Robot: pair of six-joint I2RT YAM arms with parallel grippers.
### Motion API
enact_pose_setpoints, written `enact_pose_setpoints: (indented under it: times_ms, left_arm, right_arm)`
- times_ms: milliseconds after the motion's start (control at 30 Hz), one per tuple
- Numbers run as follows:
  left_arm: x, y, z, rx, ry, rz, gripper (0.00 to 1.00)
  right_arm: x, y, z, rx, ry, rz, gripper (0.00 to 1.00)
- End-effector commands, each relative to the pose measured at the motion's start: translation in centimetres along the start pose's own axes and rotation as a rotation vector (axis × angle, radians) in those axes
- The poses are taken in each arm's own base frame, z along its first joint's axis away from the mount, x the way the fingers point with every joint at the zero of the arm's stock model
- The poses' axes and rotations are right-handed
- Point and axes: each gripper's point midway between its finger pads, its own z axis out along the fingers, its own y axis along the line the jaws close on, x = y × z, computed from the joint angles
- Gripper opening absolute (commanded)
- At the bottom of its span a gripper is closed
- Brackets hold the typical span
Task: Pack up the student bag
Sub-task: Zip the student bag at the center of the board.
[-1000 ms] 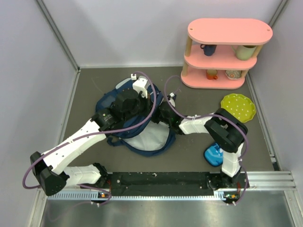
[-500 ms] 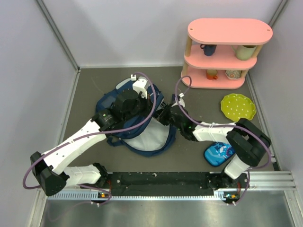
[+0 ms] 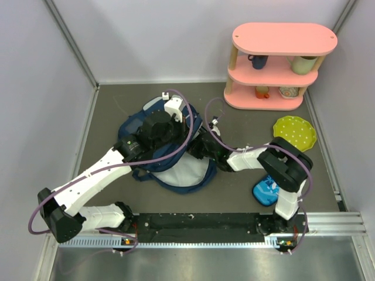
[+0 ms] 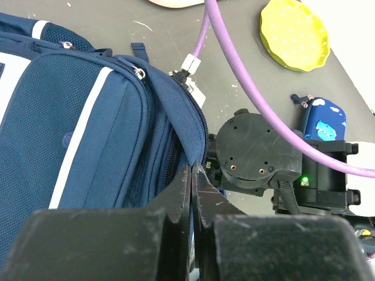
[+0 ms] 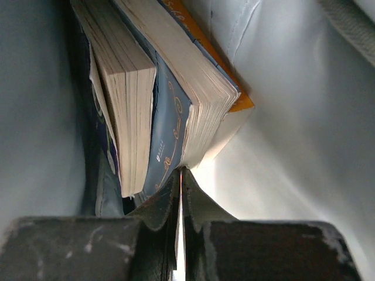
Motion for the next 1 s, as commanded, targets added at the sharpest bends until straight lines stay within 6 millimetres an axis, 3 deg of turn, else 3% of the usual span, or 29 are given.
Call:
enact_pose_setpoints:
  times_ms: [0, 67, 167, 200, 267, 300, 367, 400, 500, 533, 633, 867, 967]
  left_arm:
    - [-4.7, -1.8, -1.8, 0.076, -0.167, -0.014, 0.00]
    - [-4.5, -1.4, -1.7, 0.059, -0.162, -0.009, 0.00]
    - [-4.2, -0.8, -1.6, 0.035, -0.150, 0.008, 0.00]
    - [-4.1, -0.8, -1.7, 0.034, -0.145, 0.013, 0.00]
    - [-3.6, -0.6, -1.4, 0.031, -0.132, 0.017, 0.00]
    - [-3.2, -0.5, -1.3, 0.030, -0.121, 0.015, 0.00]
    - [-2.3, -0.2, -1.0, 0.022, -0.099, 0.015, 0.00]
    - [-1.9, 0.0, -0.8, 0.014, -0.091, 0.010, 0.00]
    - [-0.7, 0.3, -0.3, 0.011, -0.066, 0.003, 0.00]
    - [-0.2, 0.4, 0.0, 0.012, -0.056, 0.002, 0.00]
    - [0.8, 0.2, 0.6, 0.029, -0.027, -0.008, 0.00]
    - [2.3, 0.1, 1.4, 0.042, 0.015, -0.031, 0.00]
    - [2.4, 0.0, 1.3, 0.048, 0.016, -0.032, 0.00]
  right_arm:
    - [-1.4, 4.4, 1.0, -0.161, -0.038, 0.048, 0.00]
    - [-1.6, 5.7, 0.8, -0.208, -0.040, 0.034, 0.03]
    - [-1.6, 4.6, 0.6, -0.155, -0.031, -0.018, 0.13]
    - [-1.9, 5.0, -0.1, -0.168, -0.033, -0.018, 0.15]
    - [-2.0, 3.3, -1.4, -0.154, -0.038, -0.032, 0.19]
    - [-2.7, 3.7, -2.9, -0.144, -0.060, -0.043, 0.24]
    - [-3.0, 2.1, -4.5, -0.090, -0.084, -0.102, 0.31]
    - [-3.7, 2.7, -6.1, -0.087, -0.109, -0.118, 0.37]
    - [-4.1, 0.0, -8.3, 0.021, -0.127, -0.193, 0.49]
    - [-4.7, 1.2, -9.6, -0.003, -0.150, -0.209, 0.50]
    - [-5.4, 0.5, -11.4, 0.067, -0.166, -0.275, 0.55]
    - [-5.8, -3.7, -11.9, 0.284, -0.145, -0.361, 0.59]
    - [-5.7, -4.0, -11.4, 0.318, -0.124, -0.383, 0.59]
